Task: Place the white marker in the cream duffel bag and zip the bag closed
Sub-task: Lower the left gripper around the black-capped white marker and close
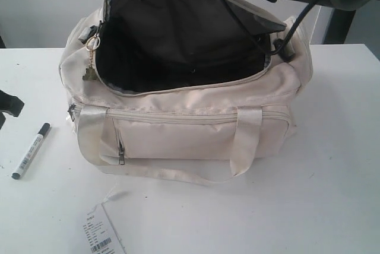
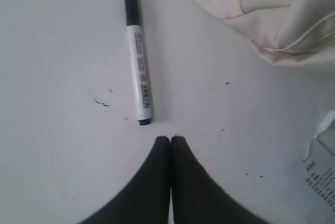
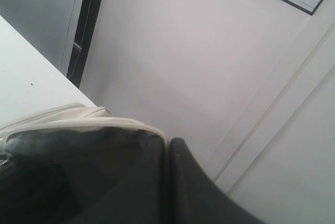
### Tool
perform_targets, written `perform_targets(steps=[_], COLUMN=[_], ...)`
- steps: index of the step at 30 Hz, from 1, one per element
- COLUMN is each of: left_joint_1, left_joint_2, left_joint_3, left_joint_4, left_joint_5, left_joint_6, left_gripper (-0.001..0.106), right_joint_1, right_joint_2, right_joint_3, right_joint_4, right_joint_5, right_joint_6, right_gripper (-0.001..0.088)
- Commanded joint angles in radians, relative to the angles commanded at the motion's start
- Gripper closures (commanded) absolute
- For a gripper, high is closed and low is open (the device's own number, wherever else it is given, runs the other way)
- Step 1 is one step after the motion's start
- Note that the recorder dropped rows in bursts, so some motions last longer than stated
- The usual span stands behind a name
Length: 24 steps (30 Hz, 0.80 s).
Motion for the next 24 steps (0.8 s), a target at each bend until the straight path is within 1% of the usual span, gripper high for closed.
perform_targets(steps=[2, 5, 7, 8, 21, 24], left_joint_1=[0.016, 0.020, 0.020, 0.020, 0.020, 0.020], left_joint_2=[0.022, 0.050, 0.070, 0.077, 0.198, 0.221], left_joint_3=[0.000, 0.000, 0.000, 0.000, 0.000, 0.000], left_joint_4=[-0.021, -0.023, -0.023, -0.023, -0.021, -0.021], left_joint_5=[0.000, -0.002, -0.018, -0.026, -0.170, -0.222], left_joint_6=[0.001, 0.021, 0.025, 0.025, 0.039, 0.039], left_gripper=[0.079, 0.056, 0.046, 0.044, 0.044, 0.046], right_joint_1=[0.000, 0.000, 0.000, 0.000, 0.000, 0.000], right_joint_2=[0.000, 0.000, 0.000, 0.000, 0.000, 0.000], right_joint_3=[0.000, 0.000, 0.000, 0.000, 0.000, 0.000], right_joint_4=[0.000, 0.000, 0.000, 0.000, 0.000, 0.000], right_joint_5=[0.000, 0.000, 0.000, 0.000, 0.000, 0.000], right_joint_6=[0.000, 0.000, 0.000, 0.000, 0.000, 0.000], right_gripper=[0.0868, 0.0868, 0.0868, 0.0868, 0.0868, 0.0868])
